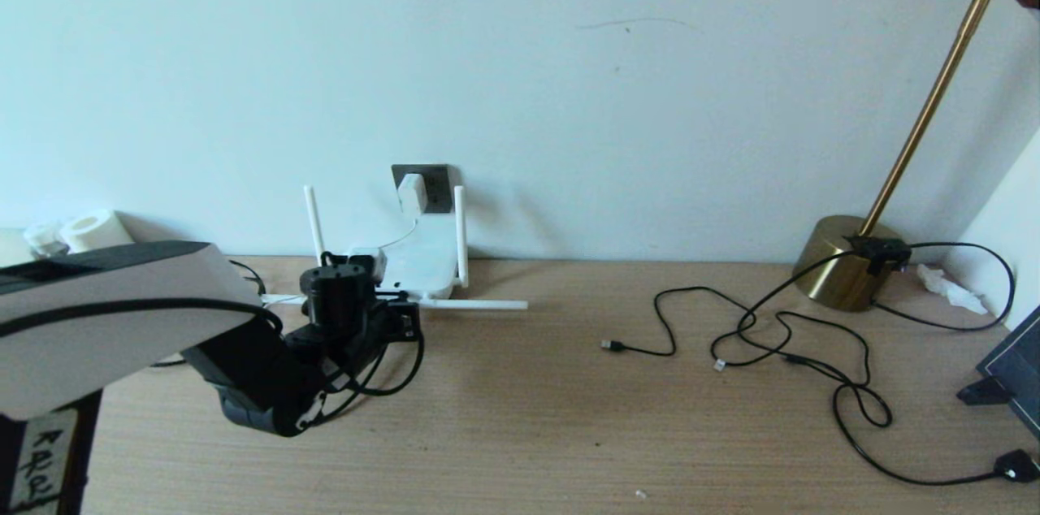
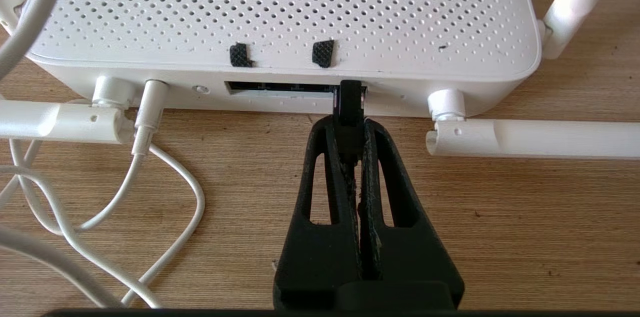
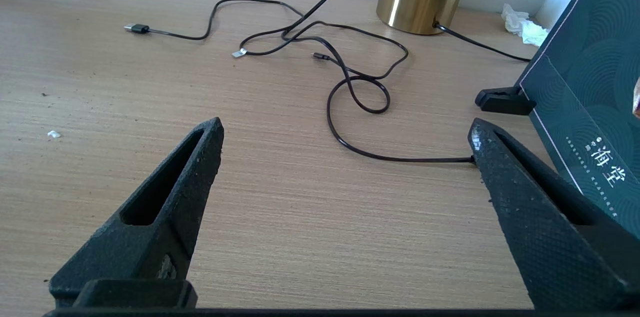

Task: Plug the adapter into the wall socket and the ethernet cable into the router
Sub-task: Plug cable into router interface

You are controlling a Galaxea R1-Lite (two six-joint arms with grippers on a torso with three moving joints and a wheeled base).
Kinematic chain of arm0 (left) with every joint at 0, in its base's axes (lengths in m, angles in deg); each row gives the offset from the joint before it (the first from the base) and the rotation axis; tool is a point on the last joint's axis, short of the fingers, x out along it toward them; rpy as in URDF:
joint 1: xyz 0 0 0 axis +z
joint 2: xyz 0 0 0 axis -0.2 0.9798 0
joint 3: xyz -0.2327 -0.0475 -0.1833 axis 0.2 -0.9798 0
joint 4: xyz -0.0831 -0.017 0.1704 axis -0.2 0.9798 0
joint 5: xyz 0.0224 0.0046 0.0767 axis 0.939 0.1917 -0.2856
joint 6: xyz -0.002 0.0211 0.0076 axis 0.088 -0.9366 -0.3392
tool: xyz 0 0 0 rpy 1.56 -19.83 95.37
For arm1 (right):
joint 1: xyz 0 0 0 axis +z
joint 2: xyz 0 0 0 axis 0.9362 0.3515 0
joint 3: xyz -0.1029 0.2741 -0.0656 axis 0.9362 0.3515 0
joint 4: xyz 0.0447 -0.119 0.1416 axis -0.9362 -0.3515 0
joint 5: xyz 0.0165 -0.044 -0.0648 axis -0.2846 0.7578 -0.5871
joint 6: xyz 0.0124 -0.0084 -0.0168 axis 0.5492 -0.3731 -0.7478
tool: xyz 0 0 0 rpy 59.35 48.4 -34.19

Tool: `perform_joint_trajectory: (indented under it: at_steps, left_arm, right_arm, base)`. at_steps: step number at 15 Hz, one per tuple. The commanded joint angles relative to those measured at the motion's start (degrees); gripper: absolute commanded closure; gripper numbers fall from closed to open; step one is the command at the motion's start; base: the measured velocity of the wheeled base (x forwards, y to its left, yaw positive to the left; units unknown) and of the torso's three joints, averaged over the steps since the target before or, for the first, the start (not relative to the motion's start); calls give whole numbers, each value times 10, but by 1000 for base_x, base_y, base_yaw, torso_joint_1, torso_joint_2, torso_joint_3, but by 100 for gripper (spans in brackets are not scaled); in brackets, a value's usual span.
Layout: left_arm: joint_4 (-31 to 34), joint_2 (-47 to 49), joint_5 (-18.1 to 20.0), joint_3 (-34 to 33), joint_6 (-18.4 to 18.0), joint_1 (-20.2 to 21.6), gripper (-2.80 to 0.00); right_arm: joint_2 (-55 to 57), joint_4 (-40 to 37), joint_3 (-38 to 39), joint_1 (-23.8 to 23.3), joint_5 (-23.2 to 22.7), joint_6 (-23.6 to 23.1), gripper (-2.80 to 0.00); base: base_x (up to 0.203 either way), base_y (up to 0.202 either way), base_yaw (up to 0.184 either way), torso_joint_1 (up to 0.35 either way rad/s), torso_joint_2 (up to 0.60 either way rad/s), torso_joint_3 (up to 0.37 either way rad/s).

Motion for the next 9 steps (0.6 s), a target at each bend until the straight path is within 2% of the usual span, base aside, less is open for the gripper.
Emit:
perform_joint_trajectory:
  at_steps: [1, 9]
  left_arm:
    - [-5, 3, 0, 2, 0, 0, 0]
    - [-2, 17, -1, 19, 0, 1, 0]
  right_arm:
    - [1, 0, 0, 0, 0, -1, -280]
    - [1, 0, 0, 0, 0, -1, -280]
  base:
    - [0, 0, 0, 0, 0, 0]
    - [0, 0, 0, 0, 0, 0]
